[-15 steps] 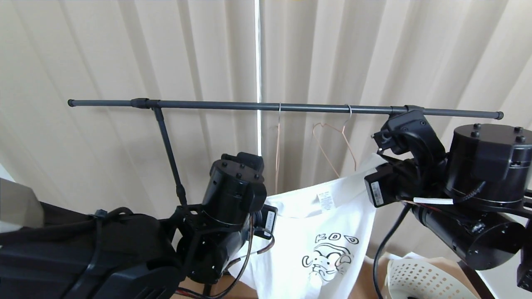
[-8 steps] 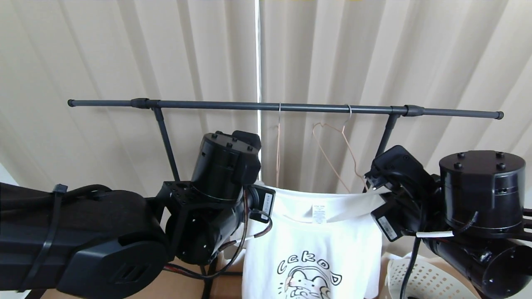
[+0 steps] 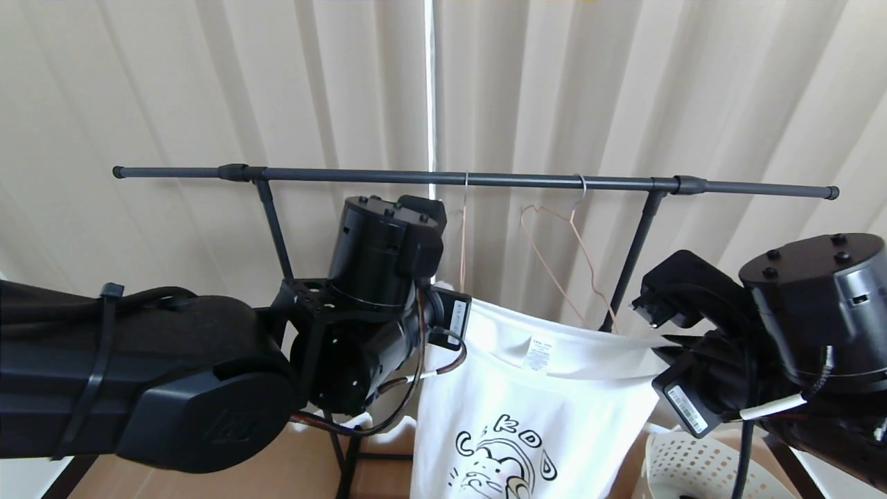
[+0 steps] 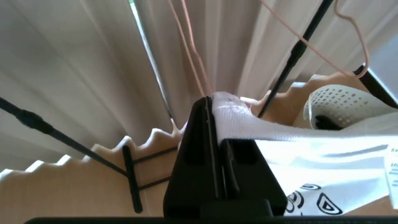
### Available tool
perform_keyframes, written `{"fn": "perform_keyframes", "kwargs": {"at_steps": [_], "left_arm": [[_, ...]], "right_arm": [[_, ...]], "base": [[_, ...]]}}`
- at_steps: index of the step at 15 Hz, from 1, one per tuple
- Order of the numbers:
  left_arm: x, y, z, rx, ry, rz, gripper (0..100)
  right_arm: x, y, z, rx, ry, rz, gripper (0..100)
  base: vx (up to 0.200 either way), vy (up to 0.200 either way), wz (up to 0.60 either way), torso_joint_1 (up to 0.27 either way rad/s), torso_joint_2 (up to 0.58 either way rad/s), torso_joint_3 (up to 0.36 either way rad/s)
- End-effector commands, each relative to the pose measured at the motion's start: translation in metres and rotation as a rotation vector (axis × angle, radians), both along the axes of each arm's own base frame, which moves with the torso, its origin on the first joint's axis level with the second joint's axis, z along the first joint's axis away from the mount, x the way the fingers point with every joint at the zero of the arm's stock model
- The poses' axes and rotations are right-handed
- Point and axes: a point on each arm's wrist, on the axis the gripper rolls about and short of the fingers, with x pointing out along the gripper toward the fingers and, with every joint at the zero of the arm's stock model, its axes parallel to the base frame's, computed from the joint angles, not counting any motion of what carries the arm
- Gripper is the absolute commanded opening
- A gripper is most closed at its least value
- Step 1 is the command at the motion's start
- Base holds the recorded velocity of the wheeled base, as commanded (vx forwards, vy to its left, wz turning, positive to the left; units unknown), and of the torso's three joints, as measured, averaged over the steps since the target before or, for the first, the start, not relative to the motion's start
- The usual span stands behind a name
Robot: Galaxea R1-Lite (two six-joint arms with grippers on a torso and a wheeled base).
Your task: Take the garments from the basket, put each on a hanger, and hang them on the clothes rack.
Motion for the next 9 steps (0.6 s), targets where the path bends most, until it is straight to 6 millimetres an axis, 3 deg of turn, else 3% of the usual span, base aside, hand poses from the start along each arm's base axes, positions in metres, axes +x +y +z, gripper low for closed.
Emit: {"fn": "perform_keyframes", "kwargs": {"at_steps": [1,9], "left_arm": [[0.010,-0.011,0.002,-0.027,0.000,-0.041,0],[0.047,-0.044,0.028,-0.102,-0.069,-0.087,0]], "right_arm": [[-0.012,0.001,0.009,0.028,-0.024,0.045,0],[-0.053,0.040,-0.011,0.002,0.109,0.287,0]], "base": [[0.000,0.000,0.00,0.000,0.00,0.000],[0.000,0.000,0.00,0.000,0.00,0.000]]}}
